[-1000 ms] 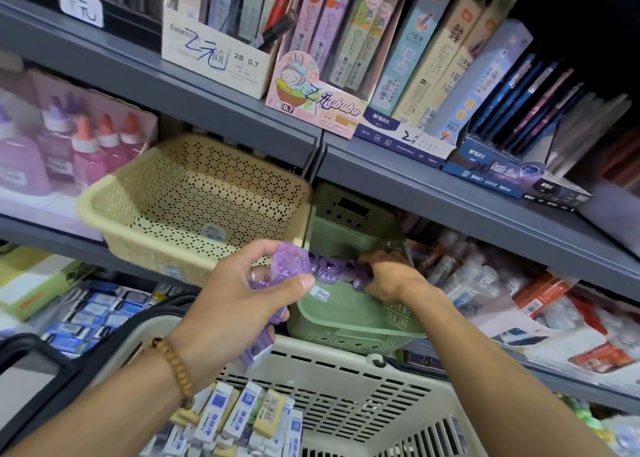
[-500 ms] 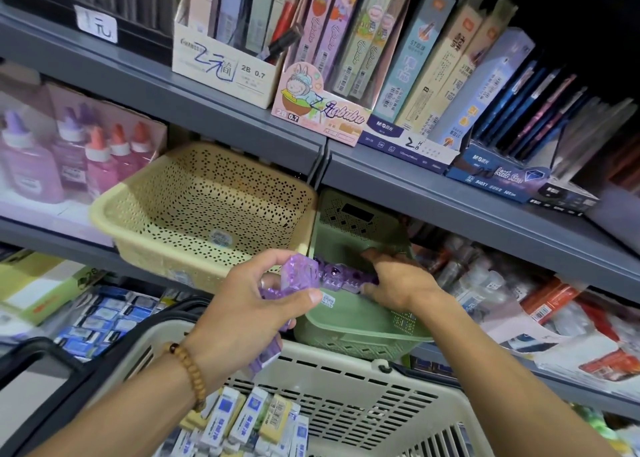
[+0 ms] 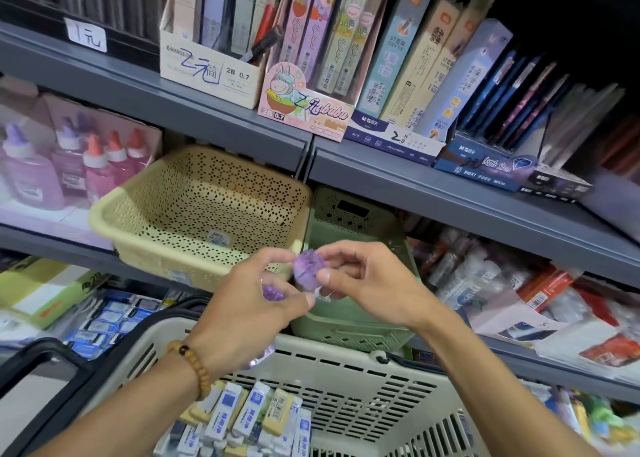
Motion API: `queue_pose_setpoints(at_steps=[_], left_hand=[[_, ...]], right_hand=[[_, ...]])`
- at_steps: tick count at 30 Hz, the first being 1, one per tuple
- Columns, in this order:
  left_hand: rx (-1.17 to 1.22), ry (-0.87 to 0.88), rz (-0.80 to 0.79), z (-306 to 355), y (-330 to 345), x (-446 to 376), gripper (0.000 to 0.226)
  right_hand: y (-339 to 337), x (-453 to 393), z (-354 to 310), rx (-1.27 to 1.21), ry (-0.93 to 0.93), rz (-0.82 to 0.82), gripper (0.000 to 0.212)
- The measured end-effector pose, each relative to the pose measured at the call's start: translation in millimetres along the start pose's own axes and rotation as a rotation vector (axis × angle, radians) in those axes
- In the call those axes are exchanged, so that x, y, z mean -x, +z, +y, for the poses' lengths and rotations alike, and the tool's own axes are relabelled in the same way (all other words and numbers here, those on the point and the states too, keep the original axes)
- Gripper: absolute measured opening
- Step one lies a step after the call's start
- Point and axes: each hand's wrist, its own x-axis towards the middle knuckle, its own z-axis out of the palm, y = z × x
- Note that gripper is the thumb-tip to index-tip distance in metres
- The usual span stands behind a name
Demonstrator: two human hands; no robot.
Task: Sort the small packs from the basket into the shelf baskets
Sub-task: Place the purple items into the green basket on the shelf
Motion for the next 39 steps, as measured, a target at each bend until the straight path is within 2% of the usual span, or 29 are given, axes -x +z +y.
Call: queue_pose_setpoints(at_steps=[4, 7, 14, 16, 20, 22, 24, 25, 27, 30, 32, 36, 39], left_hand=[[0.299, -0.089, 0.070, 2.7, -2.4, -4.4, 0.015], [0.432, -0.110, 0.096, 5.2, -8.4, -8.7, 0.010], [0.478, -0.084, 0.241, 7.2, -10.4, -11.4, 0.003], [0.519, -0.110, 0.299, 9.4, -7.9, -11.2, 0.003], [0.656, -0.152, 0.370, 13.9, -6.9, -10.4, 0.015], [0.694, -0.179, 0.394, 18.1, -6.8, -9.4, 0.023], [0.724, -0.198, 0.434, 22.8, -5.8, -8.9, 0.026], [0.746, -0.196, 0.459, 24.7, -5.4, -9.0, 0.027], [0.789, -0.196, 0.485, 27.5, -5.0, -8.7, 0.028], [0.804, -0.205, 0.415, 29.6, -5.3, -8.0, 0.027], [0.732, -0.156, 0.360, 30.3, -7.6, -8.1, 0.021], [0.400, 0.010, 0.279, 27.9, -10.8, -10.3, 0.018], [0.290, 0.024, 0.141, 24.2, -8.8, -9.0, 0.022]], right_hand=[[-7.4, -18.0, 29.0, 0.501, 0.156, 0.025, 0.017], [7.5, -31.9, 41.7, 0.509, 0.236, -0.011, 0.017], [23.3, -43.8, 52.2, 0.568, 0.223, 0.024, 0.036], [19.4, -35.2, 48.0, 0.540, 0.204, 0.095, 0.040], [19.1, -10.3, 18.5, 0.281, 0.055, 0.275, 0.005], [24.4, 1.4, -3.9, 0.061, -0.002, 0.246, 0.011], [31.1, 11.9, -24.5, -0.125, -0.051, 0.130, 0.011], [35.2, 16.0, -32.2, -0.172, -0.069, 0.071, 0.018], [44.9, 20.8, -40.9, -0.160, -0.105, 0.010, 0.031], [55.7, 22.8, -47.1, -0.115, -0.145, 0.034, 0.029], [53.1, 23.2, -47.8, -0.159, -0.143, 0.094, 0.025], [38.3, 23.5, -45.7, -0.182, -0.101, 0.265, 0.025], [33.7, 22.0, -43.5, -0.248, -0.077, 0.322, 0.028]])
